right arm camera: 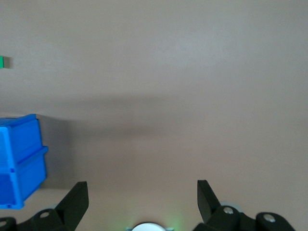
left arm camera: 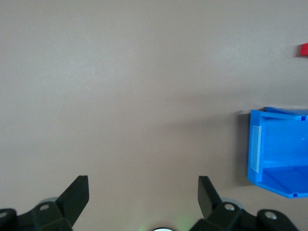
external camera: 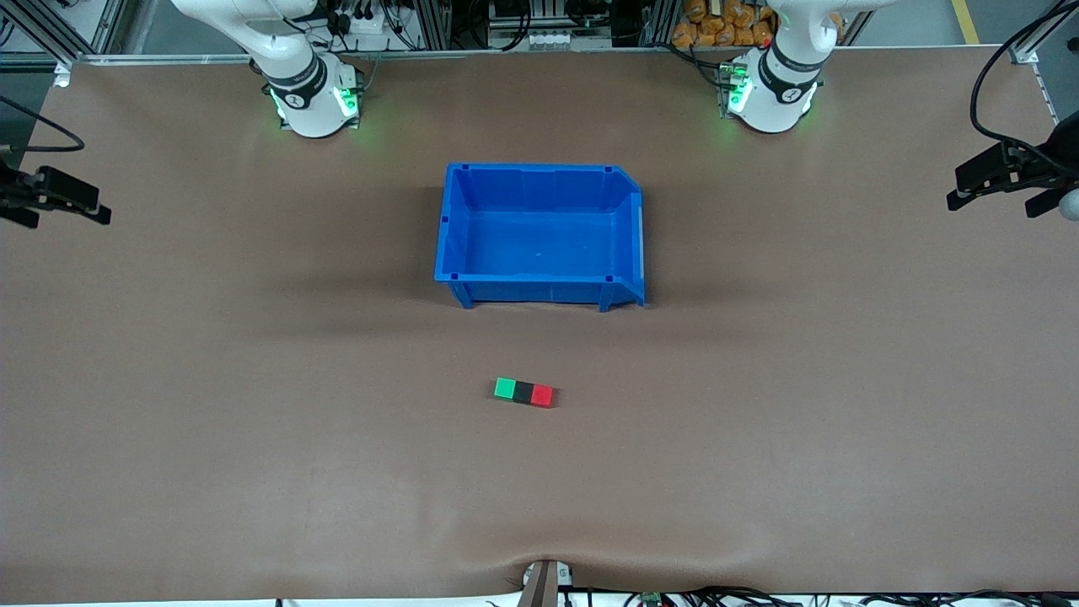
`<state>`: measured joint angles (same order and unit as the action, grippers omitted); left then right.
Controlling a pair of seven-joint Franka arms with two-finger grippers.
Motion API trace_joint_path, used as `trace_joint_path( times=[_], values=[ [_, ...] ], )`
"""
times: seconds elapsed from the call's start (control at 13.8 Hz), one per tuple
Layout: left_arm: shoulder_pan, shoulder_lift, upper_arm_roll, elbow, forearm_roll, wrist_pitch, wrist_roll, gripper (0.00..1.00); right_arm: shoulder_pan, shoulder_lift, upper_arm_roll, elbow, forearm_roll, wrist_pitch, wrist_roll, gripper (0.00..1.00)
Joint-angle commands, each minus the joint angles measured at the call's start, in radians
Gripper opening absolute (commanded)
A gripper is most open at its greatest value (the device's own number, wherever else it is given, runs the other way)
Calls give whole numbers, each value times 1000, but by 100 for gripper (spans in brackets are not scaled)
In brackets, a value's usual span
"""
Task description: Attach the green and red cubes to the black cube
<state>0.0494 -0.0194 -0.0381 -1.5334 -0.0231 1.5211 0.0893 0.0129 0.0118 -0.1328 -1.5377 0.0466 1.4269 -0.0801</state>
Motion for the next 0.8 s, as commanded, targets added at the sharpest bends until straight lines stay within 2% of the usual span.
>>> trace_joint_path(
  times=[0.0, 0.73],
  values=[
    [6, -5, -11, 10, 15, -16, -80, 100, -16, -35, 18, -29, 21, -14, 59, 100],
    [10, 33, -14, 73, 12, -18, -94, 100, -16, -50, 13, -27, 22, -49, 60, 100]
  ],
)
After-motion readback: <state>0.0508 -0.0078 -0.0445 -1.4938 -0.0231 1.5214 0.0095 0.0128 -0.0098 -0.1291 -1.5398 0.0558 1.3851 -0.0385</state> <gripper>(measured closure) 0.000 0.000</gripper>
